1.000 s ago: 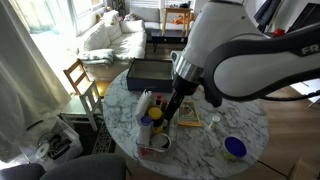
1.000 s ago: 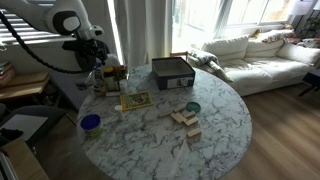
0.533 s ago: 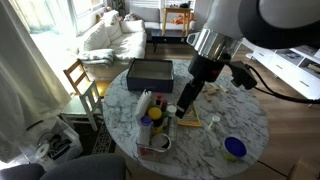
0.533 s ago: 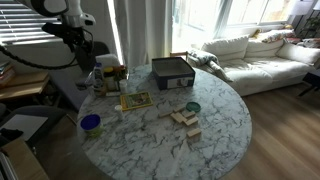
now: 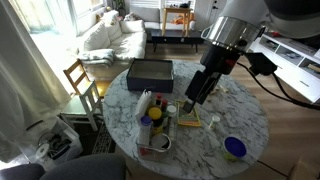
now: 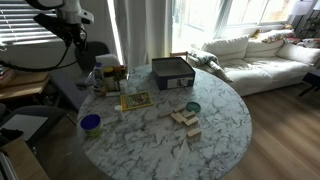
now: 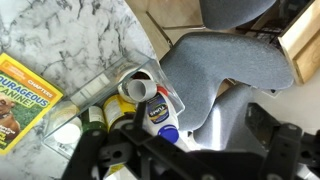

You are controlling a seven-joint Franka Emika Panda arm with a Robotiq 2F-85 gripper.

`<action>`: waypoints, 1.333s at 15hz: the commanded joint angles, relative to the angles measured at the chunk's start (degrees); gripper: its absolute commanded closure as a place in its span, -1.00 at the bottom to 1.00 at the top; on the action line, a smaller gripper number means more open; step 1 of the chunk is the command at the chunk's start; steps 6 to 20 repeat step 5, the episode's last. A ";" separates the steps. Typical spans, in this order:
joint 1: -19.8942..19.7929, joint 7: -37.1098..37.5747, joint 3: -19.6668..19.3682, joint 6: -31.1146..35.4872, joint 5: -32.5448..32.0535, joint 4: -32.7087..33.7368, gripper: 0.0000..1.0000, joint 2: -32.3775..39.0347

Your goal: Put the scoop in the orange can then put the can in the clear box

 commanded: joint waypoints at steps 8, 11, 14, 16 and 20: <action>0.19 0.07 -0.10 -0.17 -0.07 0.44 -1.00 0.27; 0.19 0.07 -0.10 -0.17 -0.07 0.44 -1.00 0.27; 0.19 0.07 -0.10 -0.17 -0.07 0.44 -1.00 0.27; 0.19 0.07 -0.10 -0.17 -0.07 0.44 -1.00 0.27; 0.19 0.07 -0.10 -0.17 -0.07 0.44 -1.00 0.27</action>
